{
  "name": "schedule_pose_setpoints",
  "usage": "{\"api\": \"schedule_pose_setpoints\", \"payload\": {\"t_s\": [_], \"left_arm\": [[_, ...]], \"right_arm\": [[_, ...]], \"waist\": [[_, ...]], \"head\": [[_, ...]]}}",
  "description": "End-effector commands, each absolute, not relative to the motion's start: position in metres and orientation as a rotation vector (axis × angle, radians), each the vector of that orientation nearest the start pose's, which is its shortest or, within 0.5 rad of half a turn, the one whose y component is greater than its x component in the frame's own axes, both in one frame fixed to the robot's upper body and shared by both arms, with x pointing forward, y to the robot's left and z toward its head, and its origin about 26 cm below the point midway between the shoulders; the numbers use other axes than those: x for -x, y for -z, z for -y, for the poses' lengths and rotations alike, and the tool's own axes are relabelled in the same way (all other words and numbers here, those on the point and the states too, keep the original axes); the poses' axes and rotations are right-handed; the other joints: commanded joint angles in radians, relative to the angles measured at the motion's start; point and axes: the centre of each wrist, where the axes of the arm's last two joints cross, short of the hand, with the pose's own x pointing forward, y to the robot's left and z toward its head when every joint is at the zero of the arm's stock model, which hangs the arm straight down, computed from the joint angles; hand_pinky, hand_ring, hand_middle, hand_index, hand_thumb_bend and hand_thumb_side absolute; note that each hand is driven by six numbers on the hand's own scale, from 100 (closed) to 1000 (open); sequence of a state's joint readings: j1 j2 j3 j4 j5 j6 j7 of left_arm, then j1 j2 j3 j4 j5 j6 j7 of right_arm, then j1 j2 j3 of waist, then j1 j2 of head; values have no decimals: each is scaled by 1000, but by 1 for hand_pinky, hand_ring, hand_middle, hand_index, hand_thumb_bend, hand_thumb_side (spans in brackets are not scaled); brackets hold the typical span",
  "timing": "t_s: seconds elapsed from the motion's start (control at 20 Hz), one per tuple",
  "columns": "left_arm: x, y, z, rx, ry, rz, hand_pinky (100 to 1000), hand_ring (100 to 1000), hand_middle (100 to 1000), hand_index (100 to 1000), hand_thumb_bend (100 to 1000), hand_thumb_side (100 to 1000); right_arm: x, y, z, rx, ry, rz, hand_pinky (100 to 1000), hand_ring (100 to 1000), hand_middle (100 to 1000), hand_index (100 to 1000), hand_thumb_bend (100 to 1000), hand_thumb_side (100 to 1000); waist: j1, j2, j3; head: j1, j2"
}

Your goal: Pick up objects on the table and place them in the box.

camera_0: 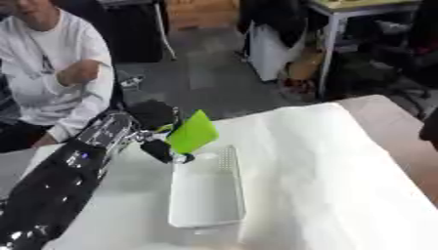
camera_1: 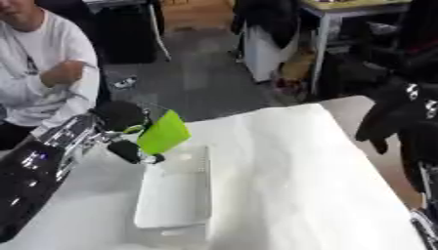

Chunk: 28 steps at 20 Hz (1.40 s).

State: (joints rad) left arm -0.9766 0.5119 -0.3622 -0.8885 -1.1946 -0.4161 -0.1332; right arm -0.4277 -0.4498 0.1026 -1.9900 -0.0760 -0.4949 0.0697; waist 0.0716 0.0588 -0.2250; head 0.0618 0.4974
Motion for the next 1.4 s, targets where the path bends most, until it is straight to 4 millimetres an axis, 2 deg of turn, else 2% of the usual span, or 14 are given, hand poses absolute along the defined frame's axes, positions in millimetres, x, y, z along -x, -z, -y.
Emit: {"api": "schedule_pose_setpoints", "payload": {"t_s": [0.05, 0.6, 0.9, 1.0, 1.05, 1.1, 1.15, 1.2, 1.25, 1.3, 1.4], "left_arm": [[-478, -205, -278, 1557, -2593, -1854, 100, 100, 100, 100, 169, 847], [-479, -187, -266, 1333, -2709, -1960, 100, 100, 100, 143, 175, 844], [-480, -169, -268, 1053, -2882, -2046, 100, 100, 100, 220, 175, 867], [-480, -168, -268, 987, -2926, -2054, 100, 231, 215, 344, 162, 902], [-480, -167, -269, 964, -2953, -2038, 310, 566, 535, 609, 221, 1000], [-480, -167, -268, 944, -2991, -1994, 197, 445, 428, 503, 199, 981], [-480, -168, -268, 932, -3017, -1958, 626, 849, 821, 838, 419, 1000], [-480, -170, -268, 925, -3035, -1924, 572, 807, 779, 809, 372, 1000], [-480, -172, -268, 924, -3037, -1909, 775, 965, 948, 926, 562, 1000], [-480, -174, -268, 925, -3026, -1915, 826, 1000, 991, 958, 622, 1000], [-480, -177, -268, 938, -2990, -1950, 862, 1000, 1000, 981, 659, 1000]], "right_arm": [[-306, -240, 244, 91, 895, -3252, 100, 383, 438, 521, 100, 705], [-306, -241, 243, 105, 904, -3245, 100, 384, 438, 521, 100, 706], [-306, -242, 243, 111, 904, -3242, 100, 384, 438, 521, 100, 704], [-306, -242, 243, 112, 906, -3241, 100, 384, 438, 521, 100, 704], [-306, -242, 243, 113, 908, -3240, 100, 384, 438, 521, 100, 705], [-306, -242, 243, 114, 910, -3239, 100, 384, 438, 521, 100, 704], [-306, -242, 243, 114, 911, -3239, 100, 384, 438, 521, 100, 704], [-306, -242, 243, 115, 911, -3238, 100, 384, 438, 521, 100, 704], [-306, -242, 243, 115, 912, -3238, 100, 384, 438, 521, 100, 704], [-306, -242, 243, 115, 914, -3238, 100, 384, 438, 521, 100, 704], [-306, -242, 243, 116, 916, -3238, 100, 384, 438, 521, 100, 704]], "waist": [[-5, -17, 0], [-4, -16, -5], [-3, -15, -7], [-3, -16, -7], [-3, -16, -7], [-3, -16, -7], [-3, -16, -7], [-4, -16, -7], [-4, -16, -7], [-4, -16, -6], [-4, -16, -6]], "head": [[3, -13], [4, -19], [4, -18], [5, -19], [5, -19], [6, -19], [6, -19], [6, -18], [6, -18], [6, -18], [7, -17]]}}
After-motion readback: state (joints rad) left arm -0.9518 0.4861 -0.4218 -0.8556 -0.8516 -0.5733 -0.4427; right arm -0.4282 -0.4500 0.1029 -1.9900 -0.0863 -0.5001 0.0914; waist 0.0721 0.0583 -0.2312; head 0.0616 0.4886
